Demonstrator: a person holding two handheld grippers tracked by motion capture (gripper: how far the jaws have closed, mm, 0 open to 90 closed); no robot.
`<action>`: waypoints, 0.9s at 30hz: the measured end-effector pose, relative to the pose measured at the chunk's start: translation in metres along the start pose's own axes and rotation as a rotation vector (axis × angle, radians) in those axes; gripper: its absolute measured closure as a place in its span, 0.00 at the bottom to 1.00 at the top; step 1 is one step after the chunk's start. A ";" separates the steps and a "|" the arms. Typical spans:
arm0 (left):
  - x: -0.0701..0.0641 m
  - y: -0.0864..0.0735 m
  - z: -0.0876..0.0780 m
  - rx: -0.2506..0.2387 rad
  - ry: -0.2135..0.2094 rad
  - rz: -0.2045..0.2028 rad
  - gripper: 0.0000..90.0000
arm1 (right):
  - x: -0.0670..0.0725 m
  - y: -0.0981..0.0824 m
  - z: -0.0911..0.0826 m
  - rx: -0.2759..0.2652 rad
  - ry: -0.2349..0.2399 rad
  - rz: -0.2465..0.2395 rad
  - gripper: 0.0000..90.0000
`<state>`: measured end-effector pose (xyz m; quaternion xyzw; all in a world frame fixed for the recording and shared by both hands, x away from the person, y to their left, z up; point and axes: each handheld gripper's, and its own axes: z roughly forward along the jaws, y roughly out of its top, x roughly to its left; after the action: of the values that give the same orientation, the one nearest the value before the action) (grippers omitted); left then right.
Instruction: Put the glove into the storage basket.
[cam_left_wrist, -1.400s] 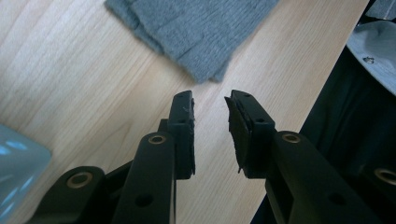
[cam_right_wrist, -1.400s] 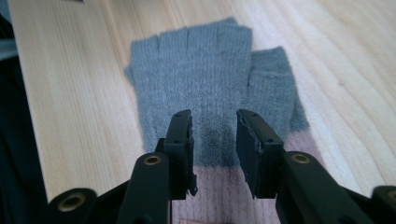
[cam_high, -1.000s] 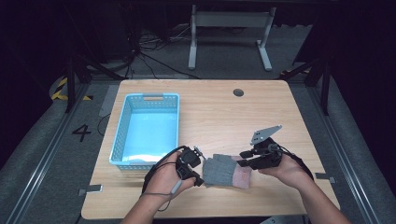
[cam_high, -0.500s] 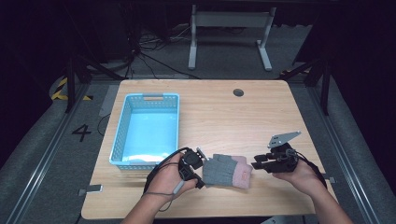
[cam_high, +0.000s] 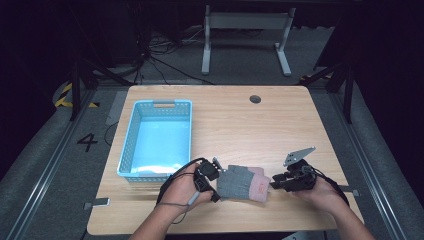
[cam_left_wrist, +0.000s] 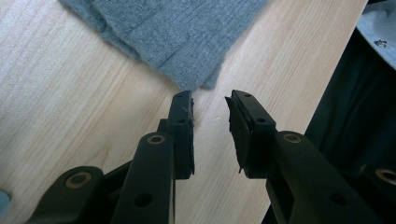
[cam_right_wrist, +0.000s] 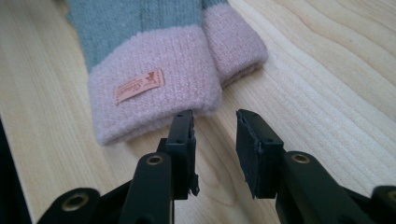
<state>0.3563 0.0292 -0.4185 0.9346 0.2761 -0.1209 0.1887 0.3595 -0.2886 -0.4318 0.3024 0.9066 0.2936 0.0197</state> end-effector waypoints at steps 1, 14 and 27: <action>0.000 0.000 0.000 -0.001 -0.001 0.000 0.78 | 0.000 0.000 0.001 0.004 -0.002 0.000 0.76; 0.003 0.003 0.010 0.012 0.007 -0.007 0.78 | 0.003 0.002 0.006 -0.029 0.022 -0.076 0.88; 0.006 0.005 0.017 0.022 0.034 -0.027 0.79 | 0.005 0.006 0.010 -0.042 0.027 -0.098 0.82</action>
<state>0.3621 0.0209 -0.4343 0.9347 0.2905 -0.1105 0.1721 0.3606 -0.2764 -0.4357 0.2534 0.9142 0.3151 0.0281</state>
